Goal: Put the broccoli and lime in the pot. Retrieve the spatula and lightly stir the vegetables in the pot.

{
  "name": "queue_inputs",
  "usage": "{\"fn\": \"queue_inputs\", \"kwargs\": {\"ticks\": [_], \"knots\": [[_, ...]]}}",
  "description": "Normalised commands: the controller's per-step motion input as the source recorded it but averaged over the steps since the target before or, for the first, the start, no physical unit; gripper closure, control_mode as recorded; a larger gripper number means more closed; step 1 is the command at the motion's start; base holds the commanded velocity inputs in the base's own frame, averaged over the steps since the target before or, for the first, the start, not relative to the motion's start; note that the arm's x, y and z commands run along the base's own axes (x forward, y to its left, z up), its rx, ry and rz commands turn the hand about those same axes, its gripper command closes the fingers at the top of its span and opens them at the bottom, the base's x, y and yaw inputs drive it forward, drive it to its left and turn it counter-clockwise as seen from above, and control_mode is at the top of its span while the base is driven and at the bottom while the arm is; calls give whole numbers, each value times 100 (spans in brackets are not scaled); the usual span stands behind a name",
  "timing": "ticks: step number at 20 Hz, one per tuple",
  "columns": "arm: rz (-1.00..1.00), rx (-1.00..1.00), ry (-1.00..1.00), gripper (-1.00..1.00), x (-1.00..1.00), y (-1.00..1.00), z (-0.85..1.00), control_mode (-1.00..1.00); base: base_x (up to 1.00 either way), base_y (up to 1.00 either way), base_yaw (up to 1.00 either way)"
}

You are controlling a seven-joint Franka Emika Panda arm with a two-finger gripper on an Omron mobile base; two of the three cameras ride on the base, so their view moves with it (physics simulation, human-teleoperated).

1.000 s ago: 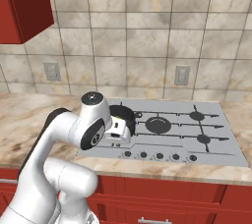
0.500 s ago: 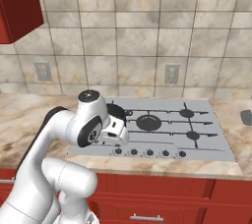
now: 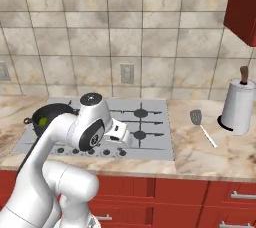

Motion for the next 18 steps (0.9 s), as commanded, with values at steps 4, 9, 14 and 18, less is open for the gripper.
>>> {"fn": "queue_inputs", "kwargs": {"ticks": [4, 9, 14, 18], "knots": [[0, 0, 0, -100, 0, 0, 0, 100, 14, -99, 22], [0, 0, 0, -100, 0, 0, 0, 100, -4, -95, 25], [0, 0, 0, -100, 0, 0, 0, 100, -13, -69, 4], [0, 0, 0, -100, 0, 0, 0, 100, 46, -11, -4]]}}
